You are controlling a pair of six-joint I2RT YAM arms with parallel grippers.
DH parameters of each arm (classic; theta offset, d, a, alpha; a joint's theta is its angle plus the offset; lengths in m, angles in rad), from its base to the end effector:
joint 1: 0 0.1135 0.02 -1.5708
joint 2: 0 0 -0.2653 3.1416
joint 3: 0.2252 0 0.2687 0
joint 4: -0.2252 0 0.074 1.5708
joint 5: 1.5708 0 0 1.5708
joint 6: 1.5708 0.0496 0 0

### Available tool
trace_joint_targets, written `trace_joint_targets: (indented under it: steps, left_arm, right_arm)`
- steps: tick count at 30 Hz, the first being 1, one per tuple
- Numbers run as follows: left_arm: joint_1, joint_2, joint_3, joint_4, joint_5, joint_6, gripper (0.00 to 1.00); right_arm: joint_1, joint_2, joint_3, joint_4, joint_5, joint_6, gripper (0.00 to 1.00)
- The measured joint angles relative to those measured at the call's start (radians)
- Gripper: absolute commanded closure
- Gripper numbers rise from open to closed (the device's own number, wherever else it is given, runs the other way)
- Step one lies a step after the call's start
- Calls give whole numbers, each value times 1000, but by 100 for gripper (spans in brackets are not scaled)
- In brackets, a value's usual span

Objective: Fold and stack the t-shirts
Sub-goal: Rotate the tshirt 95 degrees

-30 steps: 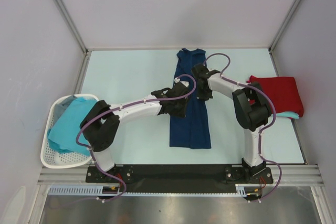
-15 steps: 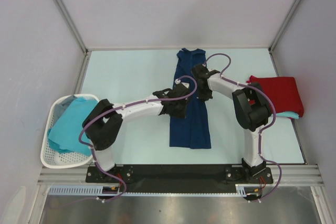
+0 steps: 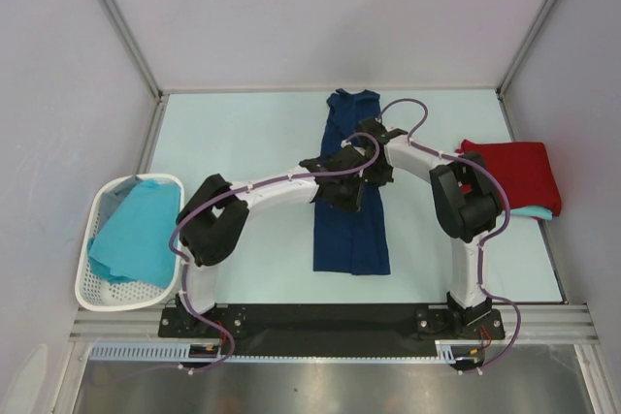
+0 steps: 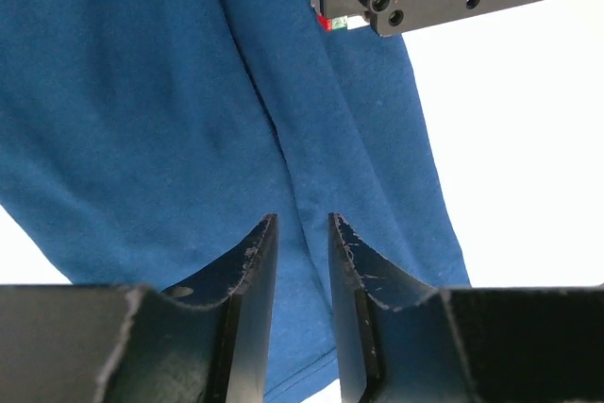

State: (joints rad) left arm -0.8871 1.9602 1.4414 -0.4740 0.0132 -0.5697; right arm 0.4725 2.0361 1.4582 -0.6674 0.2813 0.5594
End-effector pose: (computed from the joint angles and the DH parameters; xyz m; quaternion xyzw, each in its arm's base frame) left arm 0.2809 -0.3457 0.1777 0.1533 0.9462 -0.1944 0.2085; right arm 0.3892 0.1835 0.1425 0.0651 0.9751 -0.0412 0.2078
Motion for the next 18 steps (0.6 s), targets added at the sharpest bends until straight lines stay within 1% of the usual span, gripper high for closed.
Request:
trace_joint_targets:
  steps: [10, 14, 18]
  left_arm:
    - [2, 27, 5, 16, 38, -5, 68]
    - [-13, 16, -44, 43, 48, 6, 68]
    - [-37, -31, -118, 47, 50, 23, 68]
  right_arm:
    - [-12, 4, 6, -8, -20, 9, 100]
    - [-18, 10, 16, -18, -32, 9, 100]
    - [-19, 18, 31, -34, -35, 9, 100]
